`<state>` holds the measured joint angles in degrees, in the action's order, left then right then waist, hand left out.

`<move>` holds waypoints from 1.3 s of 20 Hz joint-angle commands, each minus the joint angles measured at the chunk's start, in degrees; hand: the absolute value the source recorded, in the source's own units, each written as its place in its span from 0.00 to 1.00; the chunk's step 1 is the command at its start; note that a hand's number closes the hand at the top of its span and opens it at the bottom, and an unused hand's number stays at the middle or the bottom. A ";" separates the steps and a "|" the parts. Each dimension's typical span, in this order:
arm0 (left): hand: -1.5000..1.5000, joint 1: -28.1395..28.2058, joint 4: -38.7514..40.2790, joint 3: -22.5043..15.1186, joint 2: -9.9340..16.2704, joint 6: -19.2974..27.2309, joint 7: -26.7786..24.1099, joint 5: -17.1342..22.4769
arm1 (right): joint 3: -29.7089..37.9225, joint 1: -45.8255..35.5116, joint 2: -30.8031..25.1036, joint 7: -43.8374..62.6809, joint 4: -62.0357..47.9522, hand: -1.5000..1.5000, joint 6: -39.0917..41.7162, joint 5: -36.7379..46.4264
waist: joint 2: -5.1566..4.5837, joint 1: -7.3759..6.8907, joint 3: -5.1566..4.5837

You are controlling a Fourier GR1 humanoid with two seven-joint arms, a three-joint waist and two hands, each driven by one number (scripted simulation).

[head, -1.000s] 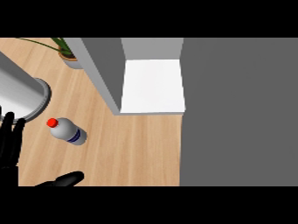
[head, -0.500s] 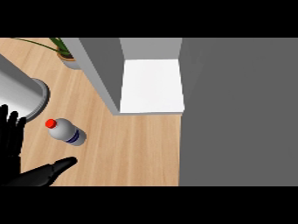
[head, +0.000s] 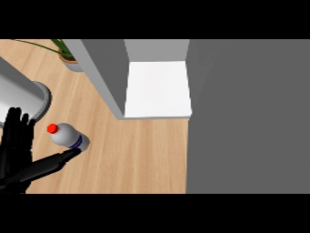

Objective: Pick up the bottled water, place it into the cabinet and close the cabinet

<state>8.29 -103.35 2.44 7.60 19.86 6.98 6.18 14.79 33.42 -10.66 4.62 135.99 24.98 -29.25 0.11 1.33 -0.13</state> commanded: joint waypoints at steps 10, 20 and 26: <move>0.00 -6.31 24.85 6.60 -0.31 -7.09 -12.90 5.02 | 0.62 6.90 0.37 2.30 11.88 0.00 -0.42 -10.39 | -0.13 0.10 -0.04; 0.00 -10.15 42.18 10.95 -1.45 -9.05 -25.54 5.58 | 2.89 7.44 -3.69 1.55 11.94 0.00 -0.33 -14.43 | -0.27 -0.08 -0.12; 0.00 -14.69 49.35 13.66 -3.25 -13.86 -30.07 10.35 | 3.64 11.22 -3.38 -1.87 9.86 0.00 2.47 -15.41 | -0.14 0.24 -0.05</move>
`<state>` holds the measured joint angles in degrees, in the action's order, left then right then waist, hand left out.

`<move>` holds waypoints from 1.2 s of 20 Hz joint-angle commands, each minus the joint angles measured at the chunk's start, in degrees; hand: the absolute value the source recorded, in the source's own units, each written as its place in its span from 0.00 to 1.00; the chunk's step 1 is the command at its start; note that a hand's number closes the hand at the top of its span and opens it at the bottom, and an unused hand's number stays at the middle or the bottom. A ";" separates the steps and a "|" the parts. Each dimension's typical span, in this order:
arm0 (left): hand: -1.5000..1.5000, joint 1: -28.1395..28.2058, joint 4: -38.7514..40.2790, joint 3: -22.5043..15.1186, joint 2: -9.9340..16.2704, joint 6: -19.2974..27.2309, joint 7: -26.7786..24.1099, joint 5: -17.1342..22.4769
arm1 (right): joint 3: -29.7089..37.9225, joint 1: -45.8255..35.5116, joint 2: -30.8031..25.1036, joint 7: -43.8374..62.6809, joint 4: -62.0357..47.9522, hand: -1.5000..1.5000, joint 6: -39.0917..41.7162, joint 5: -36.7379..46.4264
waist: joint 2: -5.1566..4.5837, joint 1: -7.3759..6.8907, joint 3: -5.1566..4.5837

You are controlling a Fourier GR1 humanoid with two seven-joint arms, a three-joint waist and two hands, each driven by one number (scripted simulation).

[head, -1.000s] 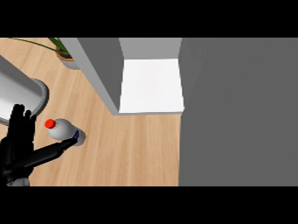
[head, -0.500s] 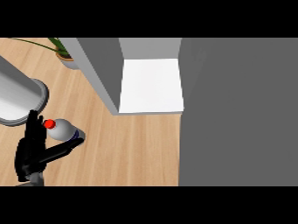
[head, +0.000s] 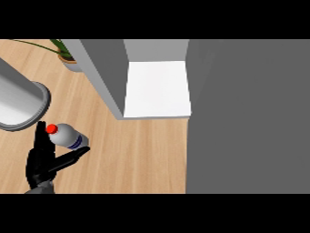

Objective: Pick up the bottled water, place it into the cabinet and close the cabinet

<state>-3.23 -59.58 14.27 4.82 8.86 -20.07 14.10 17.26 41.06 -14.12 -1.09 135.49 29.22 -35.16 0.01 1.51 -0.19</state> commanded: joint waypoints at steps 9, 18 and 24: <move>1.00 -4.73 16.08 3.31 -0.59 -13.19 -13.83 4.69 | 2.77 8.69 0.00 1.34 12.97 0.00 -0.16 -10.06 | 0.03 0.29 -0.02; 1.00 -9.44 20.61 5.96 -0.76 -20.77 -15.67 9.98 | 7.60 9.29 -1.61 -1.79 9.48 0.00 2.00 -12.26 | 0.10 -0.26 0.08; 1.00 -8.95 18.49 4.08 -2.39 -17.66 -22.45 6.95 | 7.10 10.03 -0.91 -2.60 8.64 0.00 3.89 -9.77 | 0.16 -0.52 0.13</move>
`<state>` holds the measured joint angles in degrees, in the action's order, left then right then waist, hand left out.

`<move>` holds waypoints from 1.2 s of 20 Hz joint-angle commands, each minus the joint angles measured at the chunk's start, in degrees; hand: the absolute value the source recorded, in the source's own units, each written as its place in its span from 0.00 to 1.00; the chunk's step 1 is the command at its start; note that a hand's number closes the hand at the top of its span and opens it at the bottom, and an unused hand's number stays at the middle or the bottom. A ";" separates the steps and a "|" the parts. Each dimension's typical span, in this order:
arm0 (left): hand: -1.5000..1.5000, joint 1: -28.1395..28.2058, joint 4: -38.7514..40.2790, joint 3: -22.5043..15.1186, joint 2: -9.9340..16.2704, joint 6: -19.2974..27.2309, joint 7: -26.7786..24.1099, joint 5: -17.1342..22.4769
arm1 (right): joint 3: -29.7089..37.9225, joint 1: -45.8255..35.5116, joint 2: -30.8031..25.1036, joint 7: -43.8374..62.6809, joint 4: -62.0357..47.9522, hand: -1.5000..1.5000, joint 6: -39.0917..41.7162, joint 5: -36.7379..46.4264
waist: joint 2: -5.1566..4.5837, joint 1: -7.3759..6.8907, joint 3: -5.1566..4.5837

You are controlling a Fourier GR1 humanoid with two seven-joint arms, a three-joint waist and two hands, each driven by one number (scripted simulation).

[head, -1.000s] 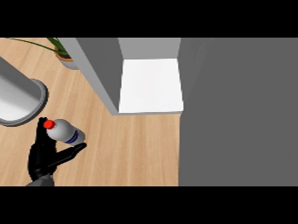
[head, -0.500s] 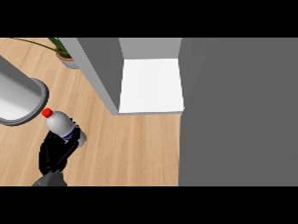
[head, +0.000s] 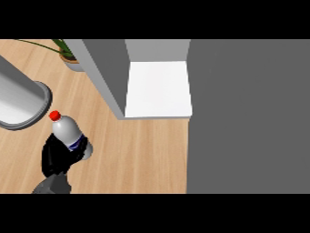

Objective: Pick up the bottled water, place it into the cabinet and close the cabinet

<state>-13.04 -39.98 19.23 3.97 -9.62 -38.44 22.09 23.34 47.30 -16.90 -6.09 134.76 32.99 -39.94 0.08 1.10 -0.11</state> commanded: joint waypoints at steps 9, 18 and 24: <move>1.00 3.57 -1.24 -5.91 6.81 -11.66 -5.99 -5.91 | 1.88 1.99 0.47 3.04 7.76 0.00 -2.49 -6.32 | -0.03 -0.42 0.03; 1.00 2.99 -18.76 -12.47 -0.31 -2.17 7.09 -7.21 | 1.27 4.84 1.93 2.56 11.19 0.00 -2.83 -6.33 | 0.24 -0.69 0.10; 1.00 5.37 -30.69 -21.57 -3.88 5.55 15.67 -6.07 | 0.37 1.28 0.64 3.96 10.38 0.00 -5.49 -5.82 | 0.21 -1.18 0.08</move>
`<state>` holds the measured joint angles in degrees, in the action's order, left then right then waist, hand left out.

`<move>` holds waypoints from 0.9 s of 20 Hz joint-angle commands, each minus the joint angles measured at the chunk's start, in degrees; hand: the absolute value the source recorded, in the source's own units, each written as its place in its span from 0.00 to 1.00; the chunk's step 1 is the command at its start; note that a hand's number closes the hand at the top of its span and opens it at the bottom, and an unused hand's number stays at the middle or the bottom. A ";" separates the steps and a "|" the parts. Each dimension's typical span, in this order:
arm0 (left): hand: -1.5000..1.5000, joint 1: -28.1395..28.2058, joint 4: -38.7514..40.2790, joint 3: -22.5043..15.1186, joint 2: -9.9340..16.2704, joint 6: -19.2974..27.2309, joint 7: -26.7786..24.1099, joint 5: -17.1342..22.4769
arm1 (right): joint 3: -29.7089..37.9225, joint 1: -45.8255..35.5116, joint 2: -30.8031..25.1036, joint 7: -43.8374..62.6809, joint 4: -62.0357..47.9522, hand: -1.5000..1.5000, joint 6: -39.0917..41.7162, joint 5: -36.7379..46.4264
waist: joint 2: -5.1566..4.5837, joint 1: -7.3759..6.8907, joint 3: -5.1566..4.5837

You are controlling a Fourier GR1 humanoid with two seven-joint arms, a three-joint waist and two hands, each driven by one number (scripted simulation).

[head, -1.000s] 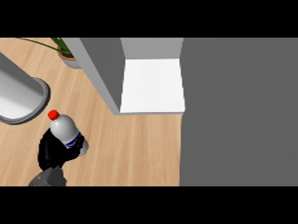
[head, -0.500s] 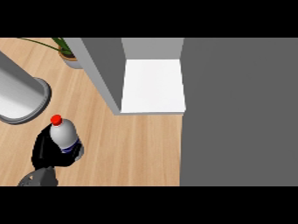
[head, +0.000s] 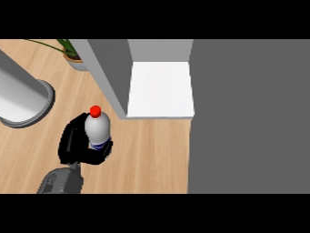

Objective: Pick up the bottled water, place it into the cabinet and close the cabinet

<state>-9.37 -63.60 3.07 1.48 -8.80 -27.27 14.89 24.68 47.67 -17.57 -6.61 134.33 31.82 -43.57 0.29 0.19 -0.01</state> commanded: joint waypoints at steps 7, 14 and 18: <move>1.00 -7.87 -6.02 -15.96 -1.46 21.16 5.59 2.56 | -0.37 -2.65 -2.45 6.24 10.02 0.00 -7.09 -6.07 | -0.38 0.60 -0.10; 1.00 -14.12 -6.84 -21.15 -1.47 32.99 11.38 3.79 | -0.27 0.11 1.88 4.38 9.74 0.00 -2.06 -2.31 | -0.16 1.28 -0.03; 1.00 -21.64 0.58 -21.86 -1.48 40.11 12.16 2.35 | 0.58 -0.59 0.01 4.84 7.69 0.00 -1.36 -4.56 | -0.30 1.84 -0.04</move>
<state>-25.50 -67.34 -16.56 0.03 24.37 -16.57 17.05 24.25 44.47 -18.43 -4.17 134.19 30.48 -45.84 0.02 1.43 -0.06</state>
